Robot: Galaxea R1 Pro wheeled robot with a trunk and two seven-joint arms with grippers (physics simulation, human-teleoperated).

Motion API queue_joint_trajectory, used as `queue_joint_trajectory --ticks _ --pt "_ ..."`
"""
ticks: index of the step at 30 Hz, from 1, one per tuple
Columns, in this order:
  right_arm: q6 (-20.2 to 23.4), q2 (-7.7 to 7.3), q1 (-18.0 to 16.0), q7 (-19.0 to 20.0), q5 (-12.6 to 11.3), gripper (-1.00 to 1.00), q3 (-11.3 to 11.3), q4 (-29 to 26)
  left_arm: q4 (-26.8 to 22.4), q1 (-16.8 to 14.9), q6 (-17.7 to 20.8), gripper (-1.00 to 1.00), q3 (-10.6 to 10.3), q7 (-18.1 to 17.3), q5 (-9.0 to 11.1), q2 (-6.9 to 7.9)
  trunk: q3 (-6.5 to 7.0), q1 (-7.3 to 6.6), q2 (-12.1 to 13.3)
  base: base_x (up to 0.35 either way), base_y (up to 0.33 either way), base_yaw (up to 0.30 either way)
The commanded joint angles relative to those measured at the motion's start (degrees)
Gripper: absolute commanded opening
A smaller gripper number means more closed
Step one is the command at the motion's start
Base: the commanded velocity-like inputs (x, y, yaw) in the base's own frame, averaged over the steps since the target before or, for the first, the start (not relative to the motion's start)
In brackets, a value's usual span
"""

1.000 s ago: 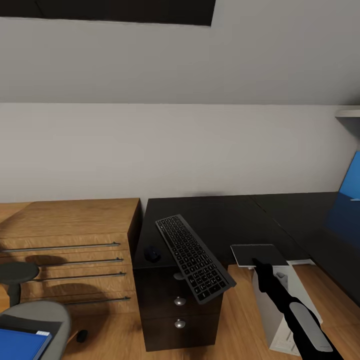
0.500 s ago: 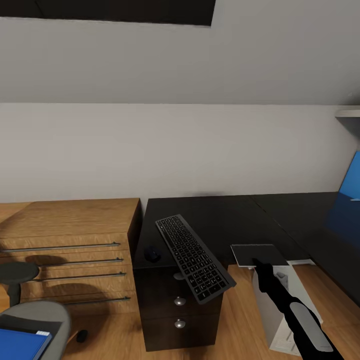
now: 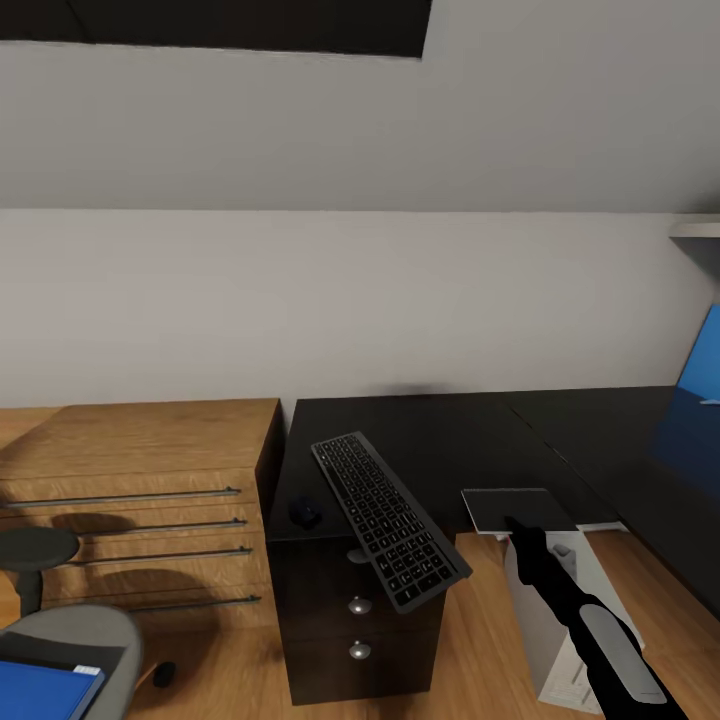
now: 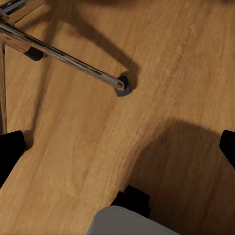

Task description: In the bedroom, organize the workspace by keeping the computer under the desk, ensuring the monitor is on the desk, placing the keyboard on the desk next to the monitor, placing the mouse on the desk next to the keyboard, moving the folder from the swivel chair onto the desk next to the mouse, stacking the notebook on top of the folder with the pen on top of the notebook, and positioning the swivel chair next to the desk.

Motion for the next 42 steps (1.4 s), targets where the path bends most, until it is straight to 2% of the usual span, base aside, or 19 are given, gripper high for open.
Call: queue_joint_trajectory --ticks 1,18,19,42 --pt "0.3 0.01 0.0 0.3 -0.5 -1.00 -0.1 0.0 -0.1 0.0 -0.4 1.00 -0.3 0.3 0.6 0.07 -0.04 0.00 0.0 0.024 0.000 0.000" --pt "0.3 0.01 0.0 0.3 -0.5 -1.00 -0.1 0.0 -0.1 0.0 -0.4 1.00 -0.4 0.3 0.6 0.08 -0.04 0.00 0.0 0.049 0.000 0.000" --pt "0.3 0.00 0.0 0.3 -0.5 1.00 -0.1 0.0 -0.1 0.0 -0.4 1.00 -0.4 0.3 0.6 0.10 -0.04 0.00 0.0 0.000 0.000 0.000" --pt "0.4 -0.07 0.0 0.3 -0.5 1.00 -0.2 0.0 -0.1 0.0 -0.4 1.00 -0.3 0.3 0.6 0.18 -0.04 0.00 0.0 -0.001 0.000 0.000"
